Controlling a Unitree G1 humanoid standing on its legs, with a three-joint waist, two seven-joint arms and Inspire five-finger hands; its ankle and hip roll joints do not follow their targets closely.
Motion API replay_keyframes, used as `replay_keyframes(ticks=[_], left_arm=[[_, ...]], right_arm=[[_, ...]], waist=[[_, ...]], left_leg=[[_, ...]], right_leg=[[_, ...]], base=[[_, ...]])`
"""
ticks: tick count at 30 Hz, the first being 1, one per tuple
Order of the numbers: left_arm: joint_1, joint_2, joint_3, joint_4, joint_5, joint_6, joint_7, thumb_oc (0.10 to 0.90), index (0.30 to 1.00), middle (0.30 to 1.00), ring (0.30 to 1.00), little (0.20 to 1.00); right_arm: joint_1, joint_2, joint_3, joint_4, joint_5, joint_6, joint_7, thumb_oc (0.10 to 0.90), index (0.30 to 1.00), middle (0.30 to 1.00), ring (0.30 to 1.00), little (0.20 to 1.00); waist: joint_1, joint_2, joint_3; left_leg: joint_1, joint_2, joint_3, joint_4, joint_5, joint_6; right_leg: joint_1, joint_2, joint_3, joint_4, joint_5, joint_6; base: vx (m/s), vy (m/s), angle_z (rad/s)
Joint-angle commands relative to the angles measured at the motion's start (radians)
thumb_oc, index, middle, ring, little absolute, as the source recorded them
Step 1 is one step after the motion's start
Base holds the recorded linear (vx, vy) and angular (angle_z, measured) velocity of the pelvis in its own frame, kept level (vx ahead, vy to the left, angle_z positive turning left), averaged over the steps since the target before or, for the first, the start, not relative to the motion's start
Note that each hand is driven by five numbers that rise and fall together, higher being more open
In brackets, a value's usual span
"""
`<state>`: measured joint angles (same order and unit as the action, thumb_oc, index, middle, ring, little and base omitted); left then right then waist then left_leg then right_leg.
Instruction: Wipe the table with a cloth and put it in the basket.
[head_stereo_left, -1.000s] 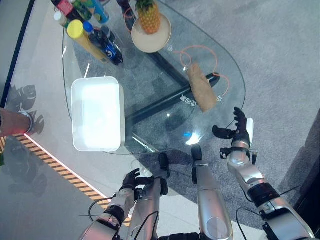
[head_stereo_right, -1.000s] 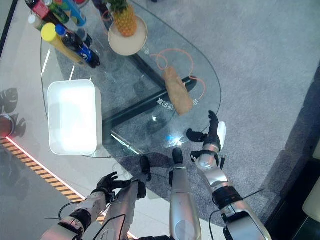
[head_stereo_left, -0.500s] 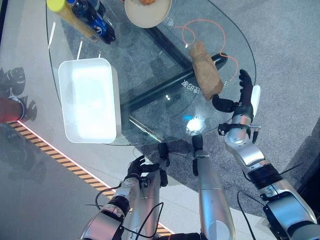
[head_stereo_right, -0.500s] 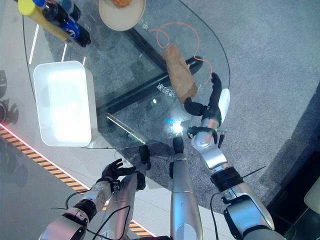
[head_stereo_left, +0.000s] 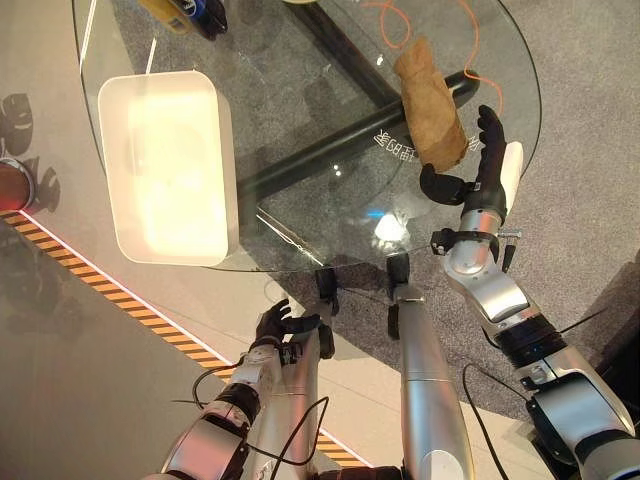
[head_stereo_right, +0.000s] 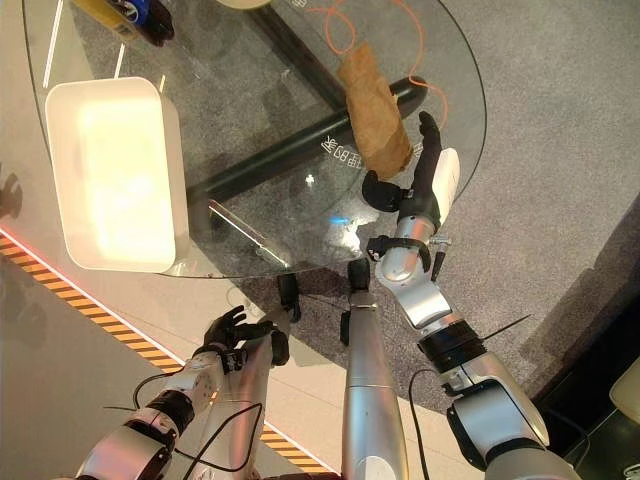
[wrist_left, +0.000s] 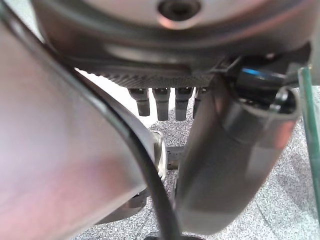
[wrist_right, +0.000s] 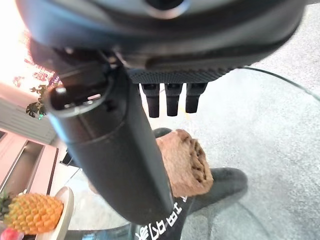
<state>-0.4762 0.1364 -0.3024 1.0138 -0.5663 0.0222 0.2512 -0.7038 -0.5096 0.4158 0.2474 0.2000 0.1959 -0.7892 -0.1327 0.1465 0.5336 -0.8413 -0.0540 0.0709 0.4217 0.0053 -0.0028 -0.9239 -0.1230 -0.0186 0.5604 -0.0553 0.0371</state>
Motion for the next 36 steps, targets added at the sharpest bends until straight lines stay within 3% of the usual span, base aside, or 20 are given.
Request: replay_keyframes(ticks=[1, 6, 12, 27, 31, 36], left_arm=[[0.064, -0.002, 0.002, 0.012, -0.018, 0.028, 0.015, 0.8, 0.9, 0.9, 0.9, 0.9], [0.053, -0.004, 0.0, 0.013, -0.018, 0.033, 0.014, 0.8, 0.9, 0.9, 0.9, 0.9], [0.036, 0.005, -0.007, 0.007, -0.03, 0.054, -0.001, 0.8, 0.9, 0.9, 0.9, 0.9], [-0.016, 0.013, 0.006, 0.049, -0.03, 0.078, -0.043, 0.8, 0.9, 0.9, 0.9, 0.9], [-0.028, 0.014, 0.006, 0.058, -0.029, 0.08, -0.044, 0.8, 0.9, 0.9, 0.9, 0.9], [-0.049, 0.011, -0.001, 0.068, -0.038, 0.077, -0.038, 0.8, 0.9, 0.9, 0.9, 0.9]], right_arm=[[-0.043, 0.003, 0.008, -0.139, -0.028, -0.026, -0.062, 0.8, 0.9, 0.9, 0.9, 0.9], [-0.067, 0.002, 0.012, -0.098, -0.019, 0.008, -0.167, 0.8, 0.9, 0.9, 0.9, 0.9], [-0.134, -0.018, 0.01, -0.069, -0.016, 0.027, -0.175, 0.8, 0.9, 0.9, 0.9, 0.9], [-0.275, -0.04, 0.011, -0.019, 0.027, 0.067, -0.227, 0.8, 0.9, 0.9, 0.9, 0.9], [-0.292, -0.034, 0.016, -0.005, 0.034, 0.098, -0.245, 0.8, 0.9, 0.9, 0.9, 0.9], [-0.308, -0.031, 0.031, 0.074, 0.114, 0.185, -0.3, 0.8, 0.9, 0.9, 0.9, 0.9]], waist=[[-0.018, 0.018, -0.014], [-0.013, 0.021, -0.014], [-0.005, 0.039, -0.014], [0.008, 0.049, -0.014], [0.01, 0.048, -0.014], [0.013, 0.048, -0.014]], left_leg=[[-0.064, 0.008, -0.005, 0.035, -0.01, 0.001], [-0.098, 0.004, -0.009, 0.051, -0.011, 0.002], [-0.137, -0.002, -0.009, 0.059, -0.011, 0.005], [-0.187, -0.013, -0.013, 0.074, -0.011, 0.002], [-0.195, -0.016, -0.015, 0.075, -0.011, 0.002], [-0.208, -0.019, -0.016, 0.076, -0.012, 0.003]], right_leg=[[-0.053, 0.038, 0.075, 0.003, -0.009, 0.023], [-0.085, 0.041, 0.087, 0.01, 0.002, 0.032], [-0.132, 0.046, 0.104, 0.023, 0.005, 0.036], [-0.18, 0.056, 0.124, 0.023, 0.015, 0.045], [-0.185, 0.059, 0.126, 0.019, 0.019, 0.048], [-0.197, 0.062, 0.127, 0.016, 0.022, 0.051]], base=[[0.0, 0.0, 0.0], [0.01, 0.005, 0.0], [0.02, 0.015, 0.02], [0.01, 0.004, 0.01], [0.0, 0.0, 0.01], [0.0, -0.001, 0.02]])
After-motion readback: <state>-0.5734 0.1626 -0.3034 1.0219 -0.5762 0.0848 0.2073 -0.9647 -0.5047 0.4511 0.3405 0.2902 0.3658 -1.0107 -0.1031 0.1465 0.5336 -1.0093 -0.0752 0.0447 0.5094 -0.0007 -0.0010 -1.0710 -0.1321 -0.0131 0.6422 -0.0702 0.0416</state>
